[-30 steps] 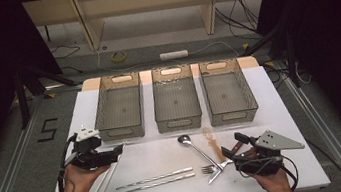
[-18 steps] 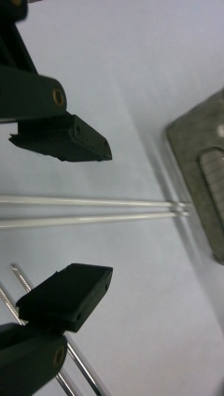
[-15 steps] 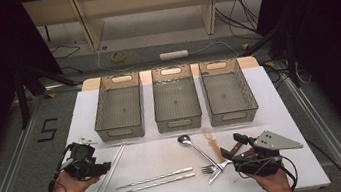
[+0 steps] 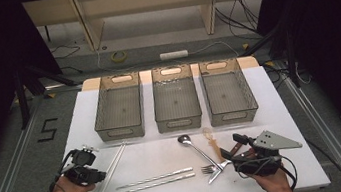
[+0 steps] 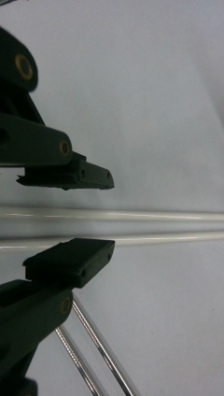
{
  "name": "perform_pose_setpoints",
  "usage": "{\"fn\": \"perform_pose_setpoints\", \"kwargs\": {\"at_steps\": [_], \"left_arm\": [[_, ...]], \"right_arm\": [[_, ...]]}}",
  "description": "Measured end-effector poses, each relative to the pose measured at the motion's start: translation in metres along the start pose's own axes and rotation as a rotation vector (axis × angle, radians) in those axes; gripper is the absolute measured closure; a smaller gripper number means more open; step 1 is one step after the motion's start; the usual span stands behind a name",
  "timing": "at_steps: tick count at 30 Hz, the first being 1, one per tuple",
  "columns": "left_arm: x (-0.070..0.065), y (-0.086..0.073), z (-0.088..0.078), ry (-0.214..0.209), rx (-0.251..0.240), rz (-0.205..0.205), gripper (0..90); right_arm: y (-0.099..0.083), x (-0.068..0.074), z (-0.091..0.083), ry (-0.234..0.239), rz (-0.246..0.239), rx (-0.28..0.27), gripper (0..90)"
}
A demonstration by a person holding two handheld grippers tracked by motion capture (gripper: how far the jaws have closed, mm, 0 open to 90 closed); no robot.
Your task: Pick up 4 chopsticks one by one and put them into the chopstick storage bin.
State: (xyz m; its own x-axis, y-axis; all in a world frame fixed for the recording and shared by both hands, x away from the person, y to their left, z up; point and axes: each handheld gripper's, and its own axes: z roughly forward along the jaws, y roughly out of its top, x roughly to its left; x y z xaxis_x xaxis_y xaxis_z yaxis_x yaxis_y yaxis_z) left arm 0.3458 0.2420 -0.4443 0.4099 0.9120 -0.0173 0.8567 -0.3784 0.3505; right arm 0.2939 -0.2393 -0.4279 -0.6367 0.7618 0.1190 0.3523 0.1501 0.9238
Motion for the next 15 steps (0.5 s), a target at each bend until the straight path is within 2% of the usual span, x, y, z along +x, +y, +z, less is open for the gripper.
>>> {"fn": "perform_pose_setpoints", "kwargs": {"at_steps": [10, 15], "left_arm": [[0.0, -0.004, 0.01, 0.013, 0.058, 0.015, 71.7], [-0.001, -0.005, 0.013, 0.002, 0.078, 0.019, 75.4]], "right_arm": [[0.0, 0.0, 0.0, 0.002, -0.002, 0.002, 32.6], [0.0, 0.001, 0.0, 0.004, -0.001, 0.003, 32.7]]}}
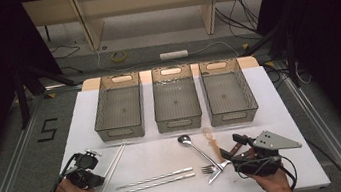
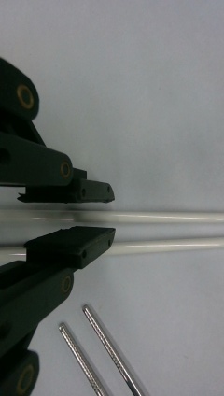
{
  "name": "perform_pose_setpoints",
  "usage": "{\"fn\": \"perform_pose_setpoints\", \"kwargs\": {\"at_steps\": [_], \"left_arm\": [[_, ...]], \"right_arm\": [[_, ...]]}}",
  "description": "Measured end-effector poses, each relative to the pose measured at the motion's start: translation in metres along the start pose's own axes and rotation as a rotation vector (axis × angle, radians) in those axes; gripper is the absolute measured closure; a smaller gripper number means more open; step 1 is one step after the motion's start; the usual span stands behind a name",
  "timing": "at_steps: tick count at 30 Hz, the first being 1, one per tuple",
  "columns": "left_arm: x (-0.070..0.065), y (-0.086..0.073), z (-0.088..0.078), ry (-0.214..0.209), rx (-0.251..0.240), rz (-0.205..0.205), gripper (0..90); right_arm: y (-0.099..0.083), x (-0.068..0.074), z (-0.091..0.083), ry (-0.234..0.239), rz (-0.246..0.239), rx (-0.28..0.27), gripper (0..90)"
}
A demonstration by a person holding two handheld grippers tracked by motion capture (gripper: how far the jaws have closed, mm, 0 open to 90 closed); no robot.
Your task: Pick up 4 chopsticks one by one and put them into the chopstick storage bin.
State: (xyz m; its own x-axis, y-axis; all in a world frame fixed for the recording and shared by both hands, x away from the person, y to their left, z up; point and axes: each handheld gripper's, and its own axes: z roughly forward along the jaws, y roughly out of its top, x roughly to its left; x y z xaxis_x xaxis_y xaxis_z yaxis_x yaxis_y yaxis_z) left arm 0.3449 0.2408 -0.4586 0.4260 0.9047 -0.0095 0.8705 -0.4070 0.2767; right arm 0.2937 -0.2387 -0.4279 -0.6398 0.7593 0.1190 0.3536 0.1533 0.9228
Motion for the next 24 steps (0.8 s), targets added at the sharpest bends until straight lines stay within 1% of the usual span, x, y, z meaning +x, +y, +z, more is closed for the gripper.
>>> {"fn": "perform_pose_setpoints", "kwargs": {"at_steps": [5, 7, 8, 13, 20, 21, 22, 24], "left_arm": [[-0.0011, -0.0002, 0.0051, -0.002, 0.027, 0.01, 78.1], [-0.0015, -0.0002, 0.0055, -0.004, 0.026, 0.011, 79.7], [-0.0016, -0.0003, 0.0058, -0.003, 0.026, 0.012, 82.1], [0.0004, -0.0009, 0.0057, -0.015, 0.024, 0.014, 83.2], [0.0007, -0.0019, 0.0047, -0.016, 0.019, 0.028, 83.9], [0.002, -0.0021, 0.0032, -0.012, 0.019, 0.036, 83.9], [0.0026, -0.0025, 0.0019, -0.009, 0.01, 0.03, 83.9], [0.005, -0.0034, -0.0018, -0.009, 0.0, 0.034, 84.0]], "right_arm": [[0.0, 0.0001, 0.0001, 0.0, -0.002, 0.001, 33.1], [0.0, 0.0002, 0.0001, 0.002, -0.003, 0.0, 33.2], [0.0, 0.0002, 0.0001, 0.002, -0.004, 0.0, 33.3], [0.0, 0.0006, 0.0001, 0.003, -0.007, 0.002, 33.4], [0.0001, 0.0003, -0.0001, 0.005, -0.003, 0.001, 33.5], [0.0002, 0.0003, 0.0, 0.005, -0.005, 0.001, 33.5], [0.0002, 0.0004, 0.0, 0.005, -0.006, 0.001, 33.5], [0.0003, 0.0006, -0.0001, 0.006, -0.007, 0.002, 33.6]]}}
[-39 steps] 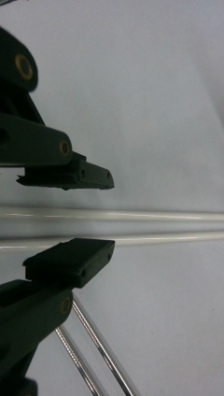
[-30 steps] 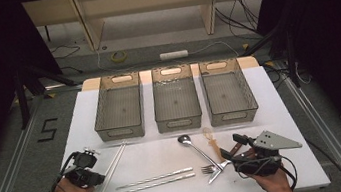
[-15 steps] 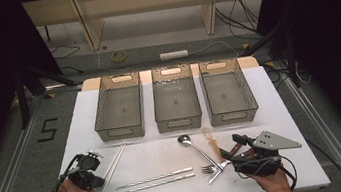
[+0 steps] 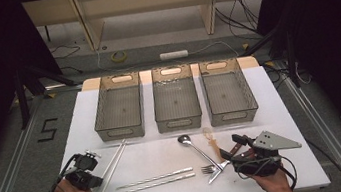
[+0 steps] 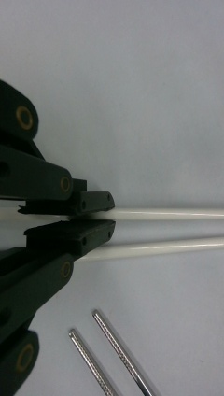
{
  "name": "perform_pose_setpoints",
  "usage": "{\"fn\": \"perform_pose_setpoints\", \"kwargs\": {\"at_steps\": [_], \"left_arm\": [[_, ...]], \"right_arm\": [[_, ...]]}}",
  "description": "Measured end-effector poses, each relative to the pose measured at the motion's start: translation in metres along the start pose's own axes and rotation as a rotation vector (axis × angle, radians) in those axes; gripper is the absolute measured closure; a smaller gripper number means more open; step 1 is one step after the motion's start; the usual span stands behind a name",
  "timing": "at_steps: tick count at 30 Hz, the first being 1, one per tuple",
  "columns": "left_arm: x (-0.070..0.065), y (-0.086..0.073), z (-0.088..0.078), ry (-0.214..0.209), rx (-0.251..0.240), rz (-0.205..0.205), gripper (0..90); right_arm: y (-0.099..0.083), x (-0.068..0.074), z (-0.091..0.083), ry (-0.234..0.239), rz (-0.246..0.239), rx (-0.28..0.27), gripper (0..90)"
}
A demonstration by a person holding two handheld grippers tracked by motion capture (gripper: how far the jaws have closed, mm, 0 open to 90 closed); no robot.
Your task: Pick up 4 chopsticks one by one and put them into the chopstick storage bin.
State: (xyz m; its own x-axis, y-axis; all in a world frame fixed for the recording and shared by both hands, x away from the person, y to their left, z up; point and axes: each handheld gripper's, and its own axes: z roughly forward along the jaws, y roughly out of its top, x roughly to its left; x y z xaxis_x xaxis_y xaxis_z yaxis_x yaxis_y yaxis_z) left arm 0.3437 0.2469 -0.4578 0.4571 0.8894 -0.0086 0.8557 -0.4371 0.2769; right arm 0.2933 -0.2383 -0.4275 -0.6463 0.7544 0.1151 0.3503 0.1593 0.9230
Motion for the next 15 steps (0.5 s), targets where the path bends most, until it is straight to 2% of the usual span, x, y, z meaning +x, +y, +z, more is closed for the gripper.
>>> {"fn": "perform_pose_setpoints", "kwargs": {"at_steps": [3, 9, 13, 15], "left_arm": [[0.0, -0.001, -0.006, -0.009, -0.009, 0.012, 84.0], [-0.008, 0.001, -0.018, -0.027, -0.017, 0.064, 84.1], [-0.013, 0.002, -0.026, -0.029, -0.044, 0.083, 84.1], [-0.014, 0.002, -0.029, -0.035, -0.042, 0.099, 84.1]], "right_arm": [[0.0, 0.0, 0.0, 0.0, 0.002, 0.0, 33.6], [0.0, 0.0, 0.0, 0.001, 0.002, 0.0, 33.6], [0.0, 0.0, 0.0, 0.001, 0.002, 0.001, 33.6], [0.0, 0.0, 0.0, 0.002, 0.004, 0.002, 33.6]]}}
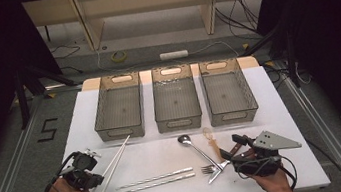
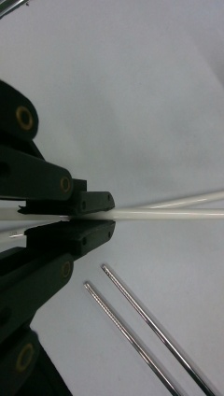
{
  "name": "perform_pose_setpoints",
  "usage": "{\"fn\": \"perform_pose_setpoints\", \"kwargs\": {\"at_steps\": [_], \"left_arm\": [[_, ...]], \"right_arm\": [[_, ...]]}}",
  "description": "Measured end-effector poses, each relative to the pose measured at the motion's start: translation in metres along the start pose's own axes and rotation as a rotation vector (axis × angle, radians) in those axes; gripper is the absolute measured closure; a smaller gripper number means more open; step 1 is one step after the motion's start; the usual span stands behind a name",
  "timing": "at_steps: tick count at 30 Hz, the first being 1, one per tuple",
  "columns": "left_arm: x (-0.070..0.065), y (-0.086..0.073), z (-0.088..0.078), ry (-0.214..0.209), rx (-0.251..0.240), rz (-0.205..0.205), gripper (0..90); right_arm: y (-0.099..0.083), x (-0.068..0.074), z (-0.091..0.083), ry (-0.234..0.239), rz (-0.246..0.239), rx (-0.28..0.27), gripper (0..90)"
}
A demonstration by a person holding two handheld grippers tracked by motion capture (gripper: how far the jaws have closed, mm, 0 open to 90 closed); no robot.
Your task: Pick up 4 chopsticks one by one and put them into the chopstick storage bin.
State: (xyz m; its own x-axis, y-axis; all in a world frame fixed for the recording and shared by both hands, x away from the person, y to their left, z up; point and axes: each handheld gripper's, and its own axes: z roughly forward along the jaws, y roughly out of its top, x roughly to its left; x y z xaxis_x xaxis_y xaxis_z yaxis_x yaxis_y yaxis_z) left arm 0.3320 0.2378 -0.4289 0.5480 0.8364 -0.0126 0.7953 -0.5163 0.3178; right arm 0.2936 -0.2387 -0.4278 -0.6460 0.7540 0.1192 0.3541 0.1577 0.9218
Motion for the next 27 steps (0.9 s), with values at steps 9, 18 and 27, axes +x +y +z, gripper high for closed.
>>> {"fn": "perform_pose_setpoints", "kwargs": {"at_steps": [9, 18, 27], "left_arm": [[-0.006, 0.004, -0.023, -0.07, -0.087, 0.036, 84.1], [-0.001, 0.024, -0.04, -0.1, -0.187, 0.052, 84.1], [0.009, 0.055, -0.049, -0.102, -0.271, 0.052, 84.1]], "right_arm": [[0.0, 0.0, -0.001, -0.001, 0.002, -0.004, 33.6], [-0.001, -0.001, 0.0, 0.003, 0.008, -0.003, 33.3], [-0.002, -0.002, 0.001, 0.001, 0.012, -0.003, 32.1]]}}
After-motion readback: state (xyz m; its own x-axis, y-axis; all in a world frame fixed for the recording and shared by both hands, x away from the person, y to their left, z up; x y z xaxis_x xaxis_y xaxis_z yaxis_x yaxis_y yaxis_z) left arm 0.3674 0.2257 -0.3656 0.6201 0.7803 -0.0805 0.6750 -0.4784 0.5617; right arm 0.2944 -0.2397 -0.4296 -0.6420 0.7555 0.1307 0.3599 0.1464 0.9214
